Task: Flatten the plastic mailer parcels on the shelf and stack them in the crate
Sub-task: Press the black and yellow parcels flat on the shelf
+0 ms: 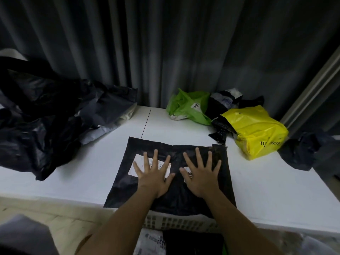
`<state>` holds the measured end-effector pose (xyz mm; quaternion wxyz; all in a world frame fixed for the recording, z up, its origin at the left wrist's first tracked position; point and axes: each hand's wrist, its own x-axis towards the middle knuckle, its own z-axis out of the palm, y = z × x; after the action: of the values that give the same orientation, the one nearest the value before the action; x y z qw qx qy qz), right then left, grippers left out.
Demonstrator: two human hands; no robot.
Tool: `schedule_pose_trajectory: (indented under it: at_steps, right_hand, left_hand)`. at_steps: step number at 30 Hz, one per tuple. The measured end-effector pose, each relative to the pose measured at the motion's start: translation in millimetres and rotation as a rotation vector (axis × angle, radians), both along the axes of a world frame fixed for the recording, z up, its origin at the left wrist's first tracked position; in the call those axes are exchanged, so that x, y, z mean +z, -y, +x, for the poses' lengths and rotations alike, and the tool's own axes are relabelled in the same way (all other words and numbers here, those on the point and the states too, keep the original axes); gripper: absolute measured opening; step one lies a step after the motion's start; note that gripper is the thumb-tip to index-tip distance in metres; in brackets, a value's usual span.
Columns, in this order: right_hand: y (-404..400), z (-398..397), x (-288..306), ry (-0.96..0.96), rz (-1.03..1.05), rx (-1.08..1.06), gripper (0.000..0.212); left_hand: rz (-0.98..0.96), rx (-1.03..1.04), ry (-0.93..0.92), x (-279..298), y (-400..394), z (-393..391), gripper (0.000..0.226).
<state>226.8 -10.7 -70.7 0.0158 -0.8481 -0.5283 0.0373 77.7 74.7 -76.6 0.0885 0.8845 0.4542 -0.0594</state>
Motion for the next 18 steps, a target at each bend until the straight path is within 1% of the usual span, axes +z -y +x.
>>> schedule_pose_trajectory:
  at_steps: [4, 6, 8, 14, 18]
  right_hand:
    - [-5, 2, -7, -0.041, -0.004, -0.008, 0.093]
    - [-6, 3, -10, -0.050, -0.012, -0.013, 0.085]
    - [-6, 3, -13, -0.056, -0.014, -0.016, 0.077]
    - [-10, 4, -22, -0.067, -0.019, -0.020, 0.075]
    - [-11, 4, -24, -0.065, -0.037, -0.023, 0.074]
  left_hand:
    - [0.007, 0.021, 0.001, -8, -1, 0, 0.067]
    - [0.010, 0.035, 0.000, -12, -2, 0, 0.071]
    - [-0.003, 0.047, 0.009, -14, -2, 0, 0.066]
    - [-0.058, 0.076, 0.022, -17, -3, 1, 0.064]
    - [-0.110, 0.072, -0.037, -14, -6, 2, 0.065]
